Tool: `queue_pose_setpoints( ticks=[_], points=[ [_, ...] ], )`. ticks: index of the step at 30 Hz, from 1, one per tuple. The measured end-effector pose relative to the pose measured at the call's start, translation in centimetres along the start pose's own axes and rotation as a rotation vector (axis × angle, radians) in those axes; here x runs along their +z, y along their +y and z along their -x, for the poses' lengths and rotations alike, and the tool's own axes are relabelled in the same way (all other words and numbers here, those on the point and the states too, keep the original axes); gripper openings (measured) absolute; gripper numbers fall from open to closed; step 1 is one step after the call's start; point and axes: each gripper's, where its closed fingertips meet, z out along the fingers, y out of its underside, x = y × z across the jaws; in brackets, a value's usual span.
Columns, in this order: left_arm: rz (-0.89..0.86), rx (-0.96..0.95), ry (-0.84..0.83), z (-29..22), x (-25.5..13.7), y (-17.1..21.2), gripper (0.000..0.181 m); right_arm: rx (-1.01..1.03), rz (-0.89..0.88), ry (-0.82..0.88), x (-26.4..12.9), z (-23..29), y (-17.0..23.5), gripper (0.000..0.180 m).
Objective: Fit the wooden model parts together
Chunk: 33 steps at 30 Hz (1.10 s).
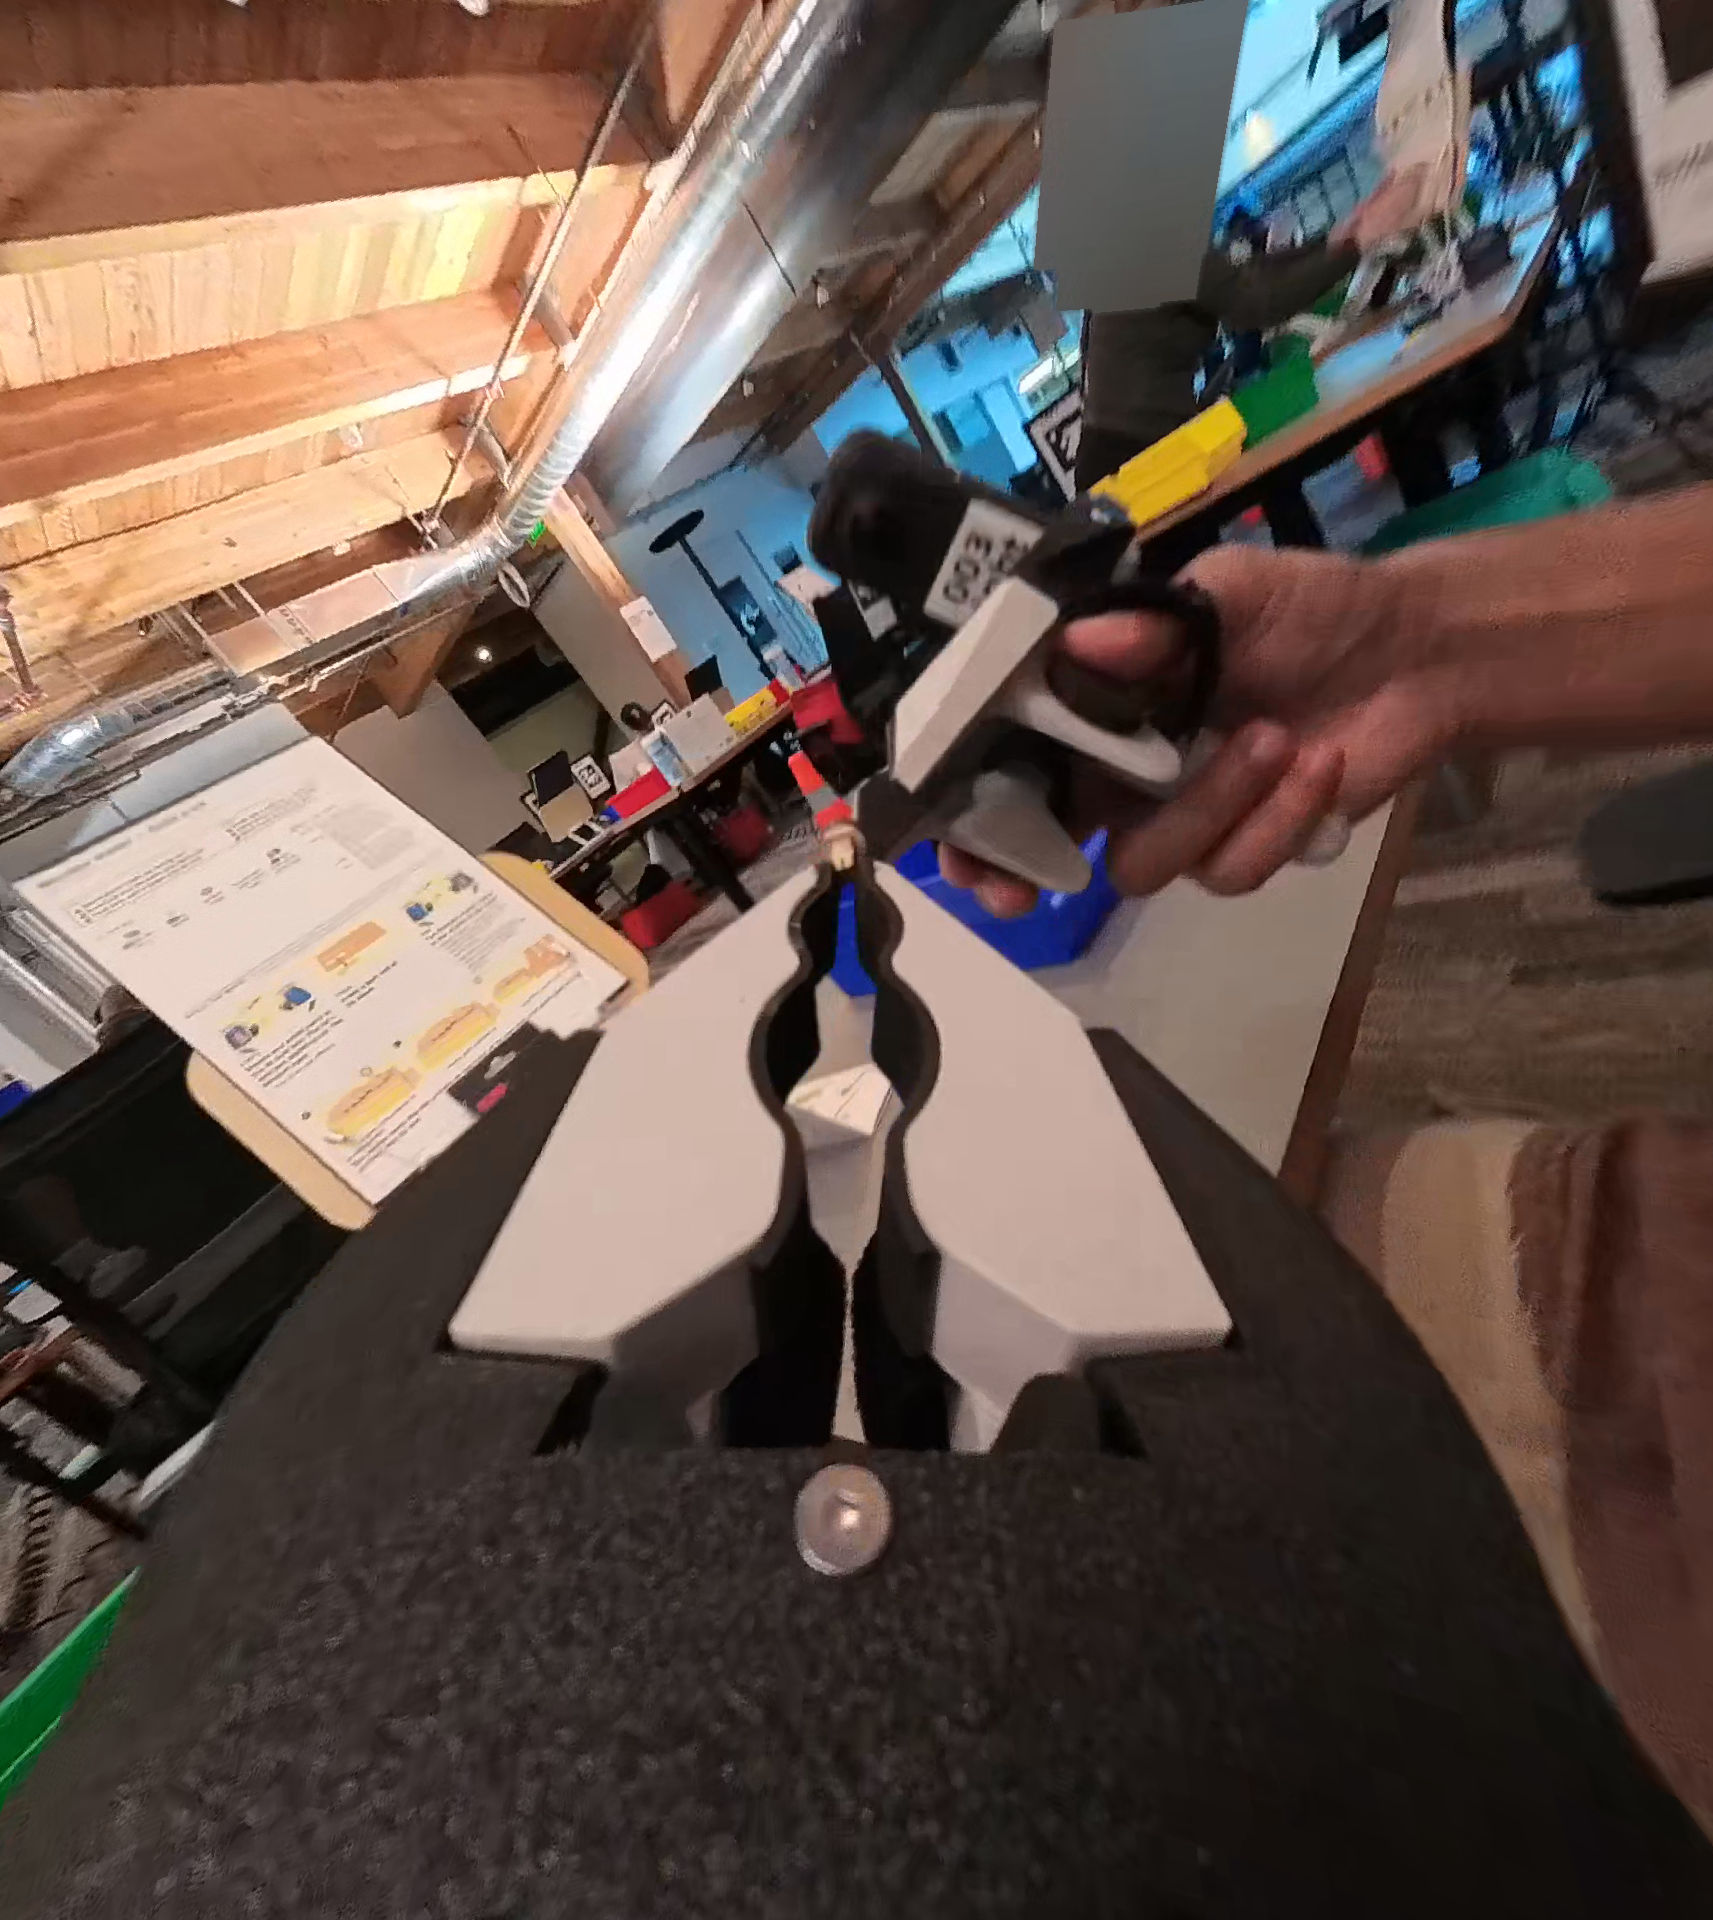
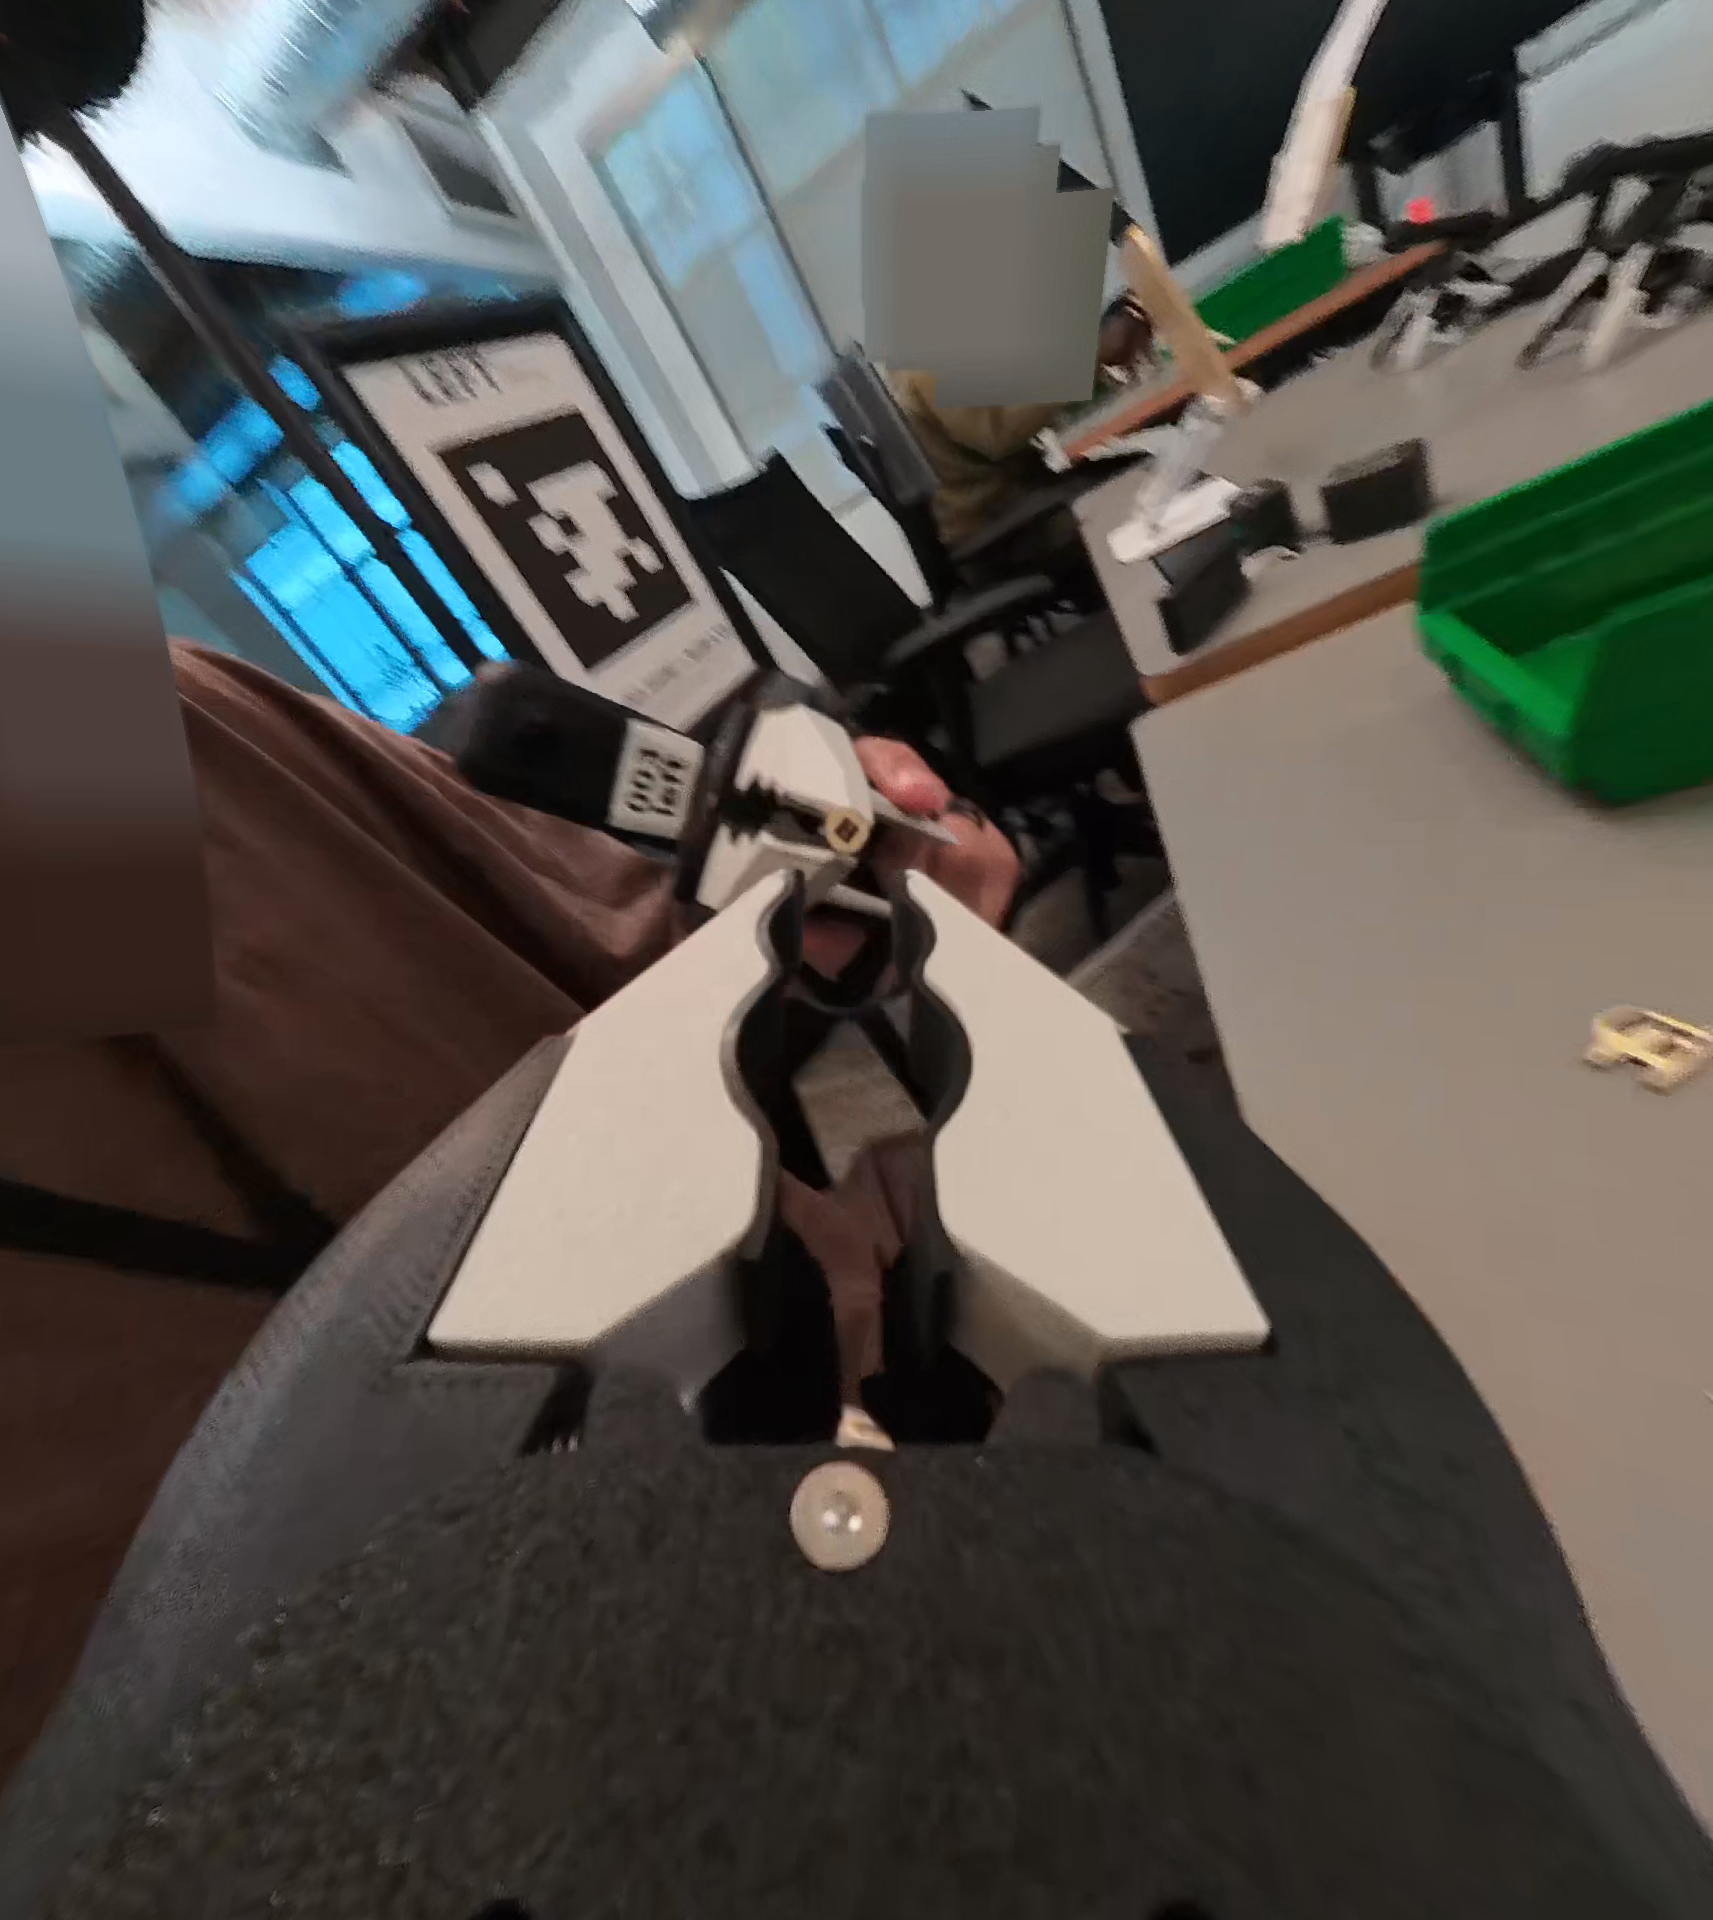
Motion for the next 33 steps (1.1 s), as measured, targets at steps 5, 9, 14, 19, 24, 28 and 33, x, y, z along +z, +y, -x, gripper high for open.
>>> queue_pose_setpoints(
  ticks=[5,9,14,19,24,28,33],
  points=[
    [0.078,0.120,0.066,-1.7,1.1,4.2,0.000,0.188,-0.023,-0.049,-0.9,-3.5,2.6,0.011],
    [0.104,0.085,0.129,-2.8,1.9,6.8,0.001,0.346,-0.070,-0.184,-1.9,-4.6,4.1,0.004],
    [0.119,0.024,0.187,-3.5,2.3,8.7,0.001,0.437,-0.047,-0.192,-1.9,-6.1,5.9,0.010],
    [0.135,0.018,0.223,-4.2,2.5,9.7,0.000,0.463,-0.040,-0.173,-2.2,-6.8,6.4,0.013],
    [0.130,0.014,0.242,-4.5,2.6,9.9,0.000,0.484,-0.044,-0.149,-2.2,-7.3,6.8,0.011],
    [0.140,0.032,0.256,-4.9,2.5,10.0,0.000,0.493,-0.049,-0.164,-2.1,-7.2,6.7,0.010],
    [0.156,0.045,0.264,-5.3,2.5,10.2,0.000,0.484,-0.028,-0.140,-1.9,-7.3,7.2,0.008]
  ],
)
